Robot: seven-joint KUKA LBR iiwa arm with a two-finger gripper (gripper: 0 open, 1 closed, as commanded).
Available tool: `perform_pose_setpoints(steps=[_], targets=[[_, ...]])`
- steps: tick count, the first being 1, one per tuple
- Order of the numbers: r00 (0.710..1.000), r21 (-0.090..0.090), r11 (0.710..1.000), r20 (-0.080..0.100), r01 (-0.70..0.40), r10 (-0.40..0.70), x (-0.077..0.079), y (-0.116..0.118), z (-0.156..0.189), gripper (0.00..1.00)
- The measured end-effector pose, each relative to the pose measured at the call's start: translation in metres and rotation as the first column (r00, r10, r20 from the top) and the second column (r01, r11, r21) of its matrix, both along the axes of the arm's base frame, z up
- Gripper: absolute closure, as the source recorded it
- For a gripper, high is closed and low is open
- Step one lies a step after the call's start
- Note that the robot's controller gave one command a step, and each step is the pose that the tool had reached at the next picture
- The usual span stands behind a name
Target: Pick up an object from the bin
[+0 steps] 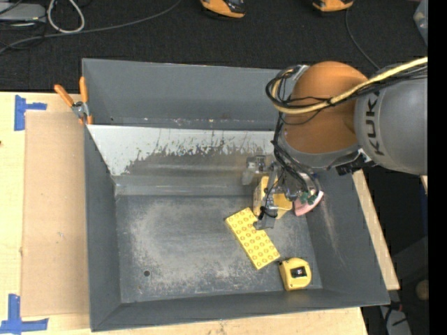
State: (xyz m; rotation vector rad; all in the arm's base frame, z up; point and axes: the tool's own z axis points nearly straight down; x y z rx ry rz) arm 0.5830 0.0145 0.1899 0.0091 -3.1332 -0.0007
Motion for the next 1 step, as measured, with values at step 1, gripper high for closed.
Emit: perform_pose_setpoints(steps=[1], targets=[[1.000,0.000,1.000,0.008,0.000,0.000,0.0013,-0.0001,0.0049,0.00]])
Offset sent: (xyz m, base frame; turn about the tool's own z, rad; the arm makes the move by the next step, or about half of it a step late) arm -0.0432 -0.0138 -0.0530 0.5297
